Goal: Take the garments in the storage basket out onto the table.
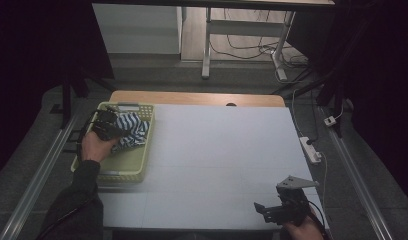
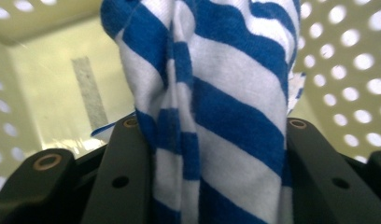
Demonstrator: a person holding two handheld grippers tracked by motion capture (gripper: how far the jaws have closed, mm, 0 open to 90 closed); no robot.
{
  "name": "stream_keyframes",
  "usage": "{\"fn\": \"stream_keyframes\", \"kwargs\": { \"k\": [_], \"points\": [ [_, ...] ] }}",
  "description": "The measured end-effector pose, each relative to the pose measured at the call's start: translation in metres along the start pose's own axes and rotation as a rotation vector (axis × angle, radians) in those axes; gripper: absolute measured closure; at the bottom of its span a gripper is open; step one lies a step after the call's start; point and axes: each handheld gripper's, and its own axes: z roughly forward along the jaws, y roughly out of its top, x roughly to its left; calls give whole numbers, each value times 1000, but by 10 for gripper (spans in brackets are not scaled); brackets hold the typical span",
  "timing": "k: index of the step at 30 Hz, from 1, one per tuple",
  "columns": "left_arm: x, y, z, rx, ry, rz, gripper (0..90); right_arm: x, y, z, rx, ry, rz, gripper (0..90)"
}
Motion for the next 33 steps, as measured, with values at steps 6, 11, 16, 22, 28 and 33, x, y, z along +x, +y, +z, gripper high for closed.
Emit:
{"fn": "stream_keyframes", "kwargs": {
  "k": [6, 11, 16, 22, 28, 33],
  "points": [
    [0, 0, -13, -48, -2, 7, 623, 1, 0, 0, -2, 0, -4, 24],
    [0, 0, -23, -90, -11, 4, 622, 1, 0, 0, -2, -1, -7, 24],
    [-1, 1, -34, -122, -14, 6, 621, 2, 0, -1, -1, -3, -9, 24],
    [-5, 2, -46, -150, -9, 19, 621, 2, 0, -1, -3, -1, -11, 25],
    [-14, 6, -56, -181, -11, 44, 620, 2, 0, -1, -4, -1, -13, 25],
    [-20, 9, -63, -207, -21, 60, 619, 2, 0, -1, -4, -1, -17, 25]
  ]
}}
